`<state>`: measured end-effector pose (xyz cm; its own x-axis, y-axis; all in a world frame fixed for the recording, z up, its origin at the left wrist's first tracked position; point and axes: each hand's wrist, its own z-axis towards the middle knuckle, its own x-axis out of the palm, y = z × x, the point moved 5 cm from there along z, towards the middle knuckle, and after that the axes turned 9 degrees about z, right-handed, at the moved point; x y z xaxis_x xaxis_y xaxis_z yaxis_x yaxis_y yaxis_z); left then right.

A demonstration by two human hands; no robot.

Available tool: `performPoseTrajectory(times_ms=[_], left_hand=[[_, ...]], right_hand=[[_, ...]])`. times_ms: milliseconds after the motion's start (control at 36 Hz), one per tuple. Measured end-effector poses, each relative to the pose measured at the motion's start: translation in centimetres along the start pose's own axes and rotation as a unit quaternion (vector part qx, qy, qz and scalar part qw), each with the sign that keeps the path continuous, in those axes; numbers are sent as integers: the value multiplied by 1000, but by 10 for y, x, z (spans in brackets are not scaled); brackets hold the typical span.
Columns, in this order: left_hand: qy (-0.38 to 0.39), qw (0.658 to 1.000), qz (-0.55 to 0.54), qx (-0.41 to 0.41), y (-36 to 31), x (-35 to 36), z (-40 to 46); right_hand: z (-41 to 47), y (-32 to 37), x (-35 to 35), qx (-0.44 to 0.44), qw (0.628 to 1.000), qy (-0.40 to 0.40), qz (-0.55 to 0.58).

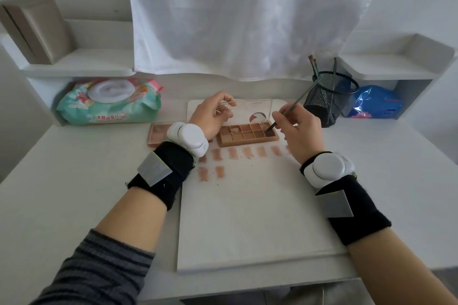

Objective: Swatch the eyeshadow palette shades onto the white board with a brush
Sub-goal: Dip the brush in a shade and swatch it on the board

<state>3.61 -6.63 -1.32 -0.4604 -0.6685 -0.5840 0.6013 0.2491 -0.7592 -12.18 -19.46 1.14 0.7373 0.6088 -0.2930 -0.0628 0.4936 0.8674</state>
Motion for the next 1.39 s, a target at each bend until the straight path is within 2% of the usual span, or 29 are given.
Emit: performPoseTrajectory(times_ms=[639, 806, 944, 1139, 1389], left_hand=[[-19, 1000, 18, 0, -1, -1, -2], [-18, 1000, 8, -7, -2, -1, -2], [-18, 1000, 10, -12, -2, -1, -2], [-20, 1000, 4, -8, -1, -1, -1], [-22, 1000, 8, -6, -2, -1, -2]], right_hand=[[2, -10, -1, 68, 995, -6, 70], [0, -5, -2, 55, 995, -14, 83], [2, -8, -1, 75, 995, 3, 70], [2, -5, -4, 56, 995, -26, 84], [3, -7, -4, 66, 996, -23, 52]])
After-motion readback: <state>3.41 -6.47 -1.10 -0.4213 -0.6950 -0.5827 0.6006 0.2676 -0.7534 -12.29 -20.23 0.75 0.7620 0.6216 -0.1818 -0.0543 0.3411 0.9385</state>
